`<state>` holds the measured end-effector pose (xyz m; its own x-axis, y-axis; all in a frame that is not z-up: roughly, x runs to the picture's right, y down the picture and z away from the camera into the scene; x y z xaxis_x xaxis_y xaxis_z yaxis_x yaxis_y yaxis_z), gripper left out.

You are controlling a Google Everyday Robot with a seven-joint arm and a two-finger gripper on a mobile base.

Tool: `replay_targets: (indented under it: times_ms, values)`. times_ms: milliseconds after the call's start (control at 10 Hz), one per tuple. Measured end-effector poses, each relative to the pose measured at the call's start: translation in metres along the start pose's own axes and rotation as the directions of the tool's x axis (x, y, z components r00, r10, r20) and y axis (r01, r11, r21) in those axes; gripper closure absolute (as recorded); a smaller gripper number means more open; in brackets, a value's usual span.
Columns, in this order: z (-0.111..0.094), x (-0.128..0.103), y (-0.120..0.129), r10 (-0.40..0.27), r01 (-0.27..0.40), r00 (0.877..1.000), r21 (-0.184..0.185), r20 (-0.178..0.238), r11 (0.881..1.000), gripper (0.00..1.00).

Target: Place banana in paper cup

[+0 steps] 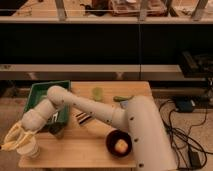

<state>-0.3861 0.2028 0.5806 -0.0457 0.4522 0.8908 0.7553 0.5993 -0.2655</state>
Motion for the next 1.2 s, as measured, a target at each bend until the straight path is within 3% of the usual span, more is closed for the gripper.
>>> replay_targets:
  times_ms: [700, 900, 1200]
  values:
    - [0.006, 0.021, -0.005, 0.031, -0.030, 0.999, -0.011, 0.013, 0.999, 0.87]
    - [0.006, 0.027, -0.005, 0.043, -0.043, 0.999, -0.007, 0.013, 0.999, 0.76]
    - [0.008, 0.030, -0.007, 0.049, -0.049, 0.999, -0.009, 0.008, 0.999, 0.47]
